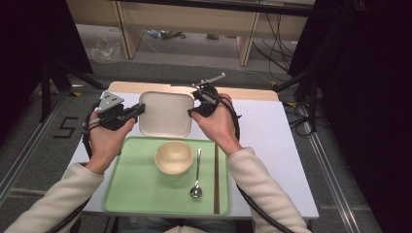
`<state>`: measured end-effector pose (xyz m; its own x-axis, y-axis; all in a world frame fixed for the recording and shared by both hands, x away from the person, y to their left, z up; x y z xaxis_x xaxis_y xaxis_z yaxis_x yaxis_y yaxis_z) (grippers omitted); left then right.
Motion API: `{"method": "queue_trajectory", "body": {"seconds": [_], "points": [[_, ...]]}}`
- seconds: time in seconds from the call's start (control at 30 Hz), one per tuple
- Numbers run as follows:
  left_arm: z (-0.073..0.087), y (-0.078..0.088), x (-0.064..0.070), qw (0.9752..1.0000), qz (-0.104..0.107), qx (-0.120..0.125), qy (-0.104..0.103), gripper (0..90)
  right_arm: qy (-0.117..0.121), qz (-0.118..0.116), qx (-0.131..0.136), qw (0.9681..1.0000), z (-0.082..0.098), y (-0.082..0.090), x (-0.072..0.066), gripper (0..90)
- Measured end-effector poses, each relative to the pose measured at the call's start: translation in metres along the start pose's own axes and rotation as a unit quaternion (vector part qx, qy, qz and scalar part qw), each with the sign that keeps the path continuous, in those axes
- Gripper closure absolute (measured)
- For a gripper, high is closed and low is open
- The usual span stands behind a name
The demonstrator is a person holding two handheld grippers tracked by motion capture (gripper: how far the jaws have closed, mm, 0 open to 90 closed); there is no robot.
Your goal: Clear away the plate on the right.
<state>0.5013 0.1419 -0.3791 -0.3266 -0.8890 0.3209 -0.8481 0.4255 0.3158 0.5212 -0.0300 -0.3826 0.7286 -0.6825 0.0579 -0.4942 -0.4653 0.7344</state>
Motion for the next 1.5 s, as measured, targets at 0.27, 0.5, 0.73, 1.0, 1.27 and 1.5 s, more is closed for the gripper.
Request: {"method": "queue_trajectory", "body": {"seconds": [0.27,0.5,0.73,1.0,1.27,1.5], "points": [[0.0,-0.003,-0.006,0.9999,-0.003,-0.013,0.0,88.4,0.027,-0.005,0.039,0.9989,-0.008,0.004,-0.008,63.1],[0.001,-0.005,-0.01,0.9997,-0.009,-0.021,-0.002,88.4,0.034,0.003,0.101,0.9943,-0.021,0.019,-0.009,53.7],[-0.002,0.001,-0.026,0.9994,-0.022,-0.025,0.003,88.4,0.035,0.005,0.129,0.9911,-0.015,0.028,-0.002,50.9],[-0.003,0.019,-0.058,0.9977,-0.047,-0.042,0.025,88.3,-0.001,0.021,0.113,0.9934,0.019,0.037,0.026,50.8],[0.01,0.036,-0.085,0.9946,-0.066,-0.066,0.046,88.4,-0.04,0.051,0.098,0.9931,0.054,0.042,0.061,51.0],[0.016,0.045,-0.091,0.9937,-0.063,-0.069,0.061,88.3,-0.056,0.072,0.09,0.9917,0.076,0.045,0.08,50.7]]}}
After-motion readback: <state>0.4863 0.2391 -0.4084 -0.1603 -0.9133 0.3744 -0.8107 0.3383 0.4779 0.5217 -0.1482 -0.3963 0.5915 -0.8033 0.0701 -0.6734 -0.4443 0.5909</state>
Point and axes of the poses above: each handheld gripper's, and its own axes: y roughly backward along the jaws, z roughly out of its underside, x roughly to its right, the point moved 10 cm from there along -y, roughly forward along the jaws, and after that the axes turned 14 degrees about y, right-handed, at the moved point
